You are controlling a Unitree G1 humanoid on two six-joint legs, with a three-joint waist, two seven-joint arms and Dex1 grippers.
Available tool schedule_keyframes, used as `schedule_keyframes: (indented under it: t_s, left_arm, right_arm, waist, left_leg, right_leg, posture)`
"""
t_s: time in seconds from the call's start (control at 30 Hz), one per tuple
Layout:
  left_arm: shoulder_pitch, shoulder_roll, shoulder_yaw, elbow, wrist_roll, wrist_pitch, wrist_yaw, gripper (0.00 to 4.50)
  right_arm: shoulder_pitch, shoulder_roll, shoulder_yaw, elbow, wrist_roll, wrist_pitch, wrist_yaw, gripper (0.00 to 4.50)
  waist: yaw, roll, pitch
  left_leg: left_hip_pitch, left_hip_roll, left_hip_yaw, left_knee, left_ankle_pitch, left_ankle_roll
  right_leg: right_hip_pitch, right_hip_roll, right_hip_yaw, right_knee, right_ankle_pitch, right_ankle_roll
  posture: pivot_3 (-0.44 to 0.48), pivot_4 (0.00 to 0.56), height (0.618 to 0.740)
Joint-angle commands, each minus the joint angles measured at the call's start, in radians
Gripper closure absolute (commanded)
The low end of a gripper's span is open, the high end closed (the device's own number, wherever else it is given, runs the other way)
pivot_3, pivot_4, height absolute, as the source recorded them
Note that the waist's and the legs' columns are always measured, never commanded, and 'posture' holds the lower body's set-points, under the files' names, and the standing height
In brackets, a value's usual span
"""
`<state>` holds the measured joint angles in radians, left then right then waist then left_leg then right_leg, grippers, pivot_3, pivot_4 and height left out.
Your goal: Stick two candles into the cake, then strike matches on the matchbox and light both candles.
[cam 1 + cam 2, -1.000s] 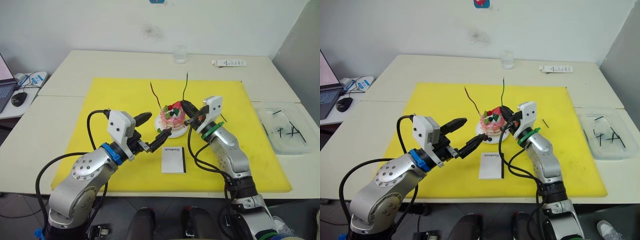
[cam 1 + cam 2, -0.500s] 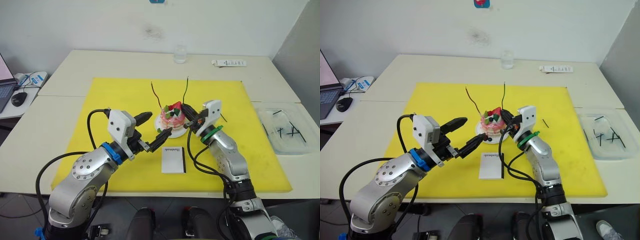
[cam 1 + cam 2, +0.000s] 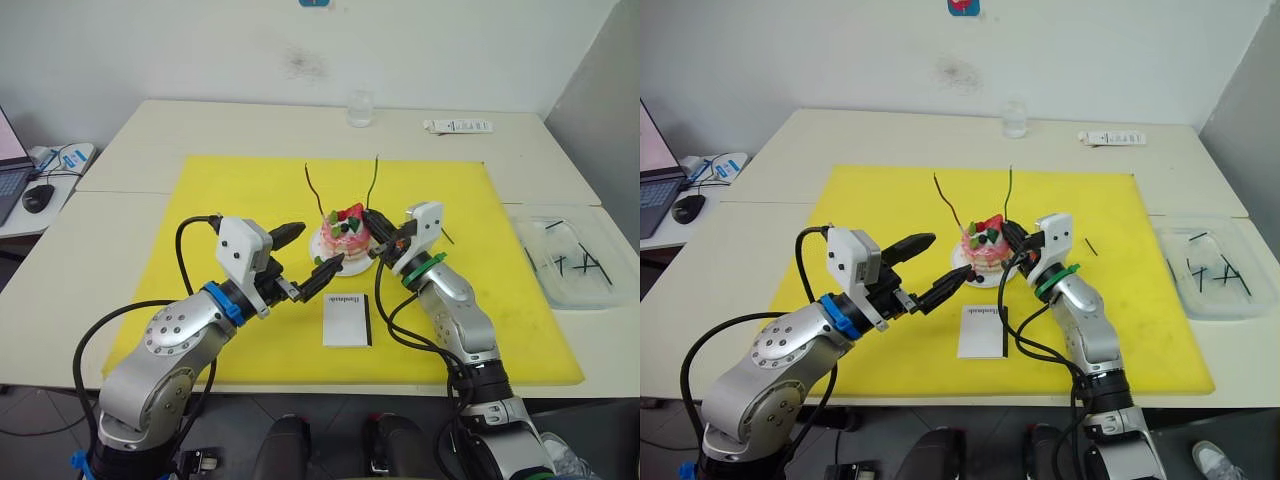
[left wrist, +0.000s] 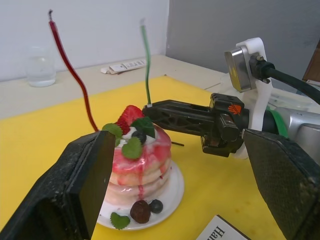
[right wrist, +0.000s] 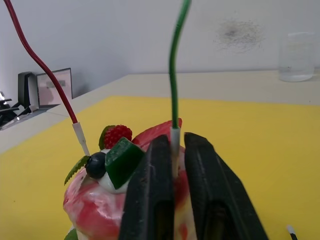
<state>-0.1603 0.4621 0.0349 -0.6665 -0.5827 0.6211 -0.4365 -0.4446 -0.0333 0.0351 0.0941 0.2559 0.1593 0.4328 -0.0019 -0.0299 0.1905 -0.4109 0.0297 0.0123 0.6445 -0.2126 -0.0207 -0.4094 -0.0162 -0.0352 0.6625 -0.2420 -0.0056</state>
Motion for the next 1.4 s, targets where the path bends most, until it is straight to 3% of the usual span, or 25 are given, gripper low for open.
schedule_keyframes:
  t_s: [0.03, 0.07, 0.77, 1.4]
  left_arm:
    - [-0.020, 0.008, 0.010, -0.008, 0.004, -0.029, -0.016, 0.00]
    - [-0.021, 0.008, 0.010, -0.006, 0.005, -0.030, -0.017, 0.00]
    - [-0.014, -0.023, -0.022, -0.007, 0.035, -0.047, -0.013, 0.00]
    - [0.050, 0.023, -0.012, 0.014, 0.027, -0.052, -0.094, 0.00]
  right_arm:
    - [-0.001, -0.003, 0.003, -0.029, 0.002, -0.014, 0.003, 2.75]
    - [-0.002, -0.005, 0.002, -0.029, 0.002, -0.014, 0.003, 2.42]
    - [-0.003, -0.045, -0.012, -0.063, 0.033, -0.002, 0.035, 2.42]
    - [0.148, -0.278, -0.015, -0.403, 0.138, 0.213, 0.177, 2.42]
  waist:
    - [0.000, 0.000, 0.000]
    - [0.000, 0.000, 0.000]
    - [0.000, 0.000, 0.000]
    - [0.001, 0.000, 0.000]
  left_leg:
    - [0.000, 0.000, 0.000, 0.000, 0.000, 0.000]
    - [0.000, 0.000, 0.000, 0.000, 0.000, 0.000]
    - [-0.001, 0.000, 0.000, 0.000, 0.000, 0.000]
    - [-0.003, 0.000, 0.000, -0.001, 0.000, 0.000]
  right_leg:
    - [0.000, 0.000, 0.000, 0.000, 0.000, 0.000]
    - [0.000, 0.000, 0.000, 0.000, 0.000, 0.000]
    - [-0.001, 0.000, 0.000, 0.000, 0.000, 0.000]
    - [-0.002, 0.000, -0.001, -0.002, -0.001, 0.000]
  posture:
    - [0.000, 0.150, 0.740]
    - [0.000, 0.150, 0.740]
    - [0.000, 0.150, 0.740]
    - [0.000, 0.150, 0.740]
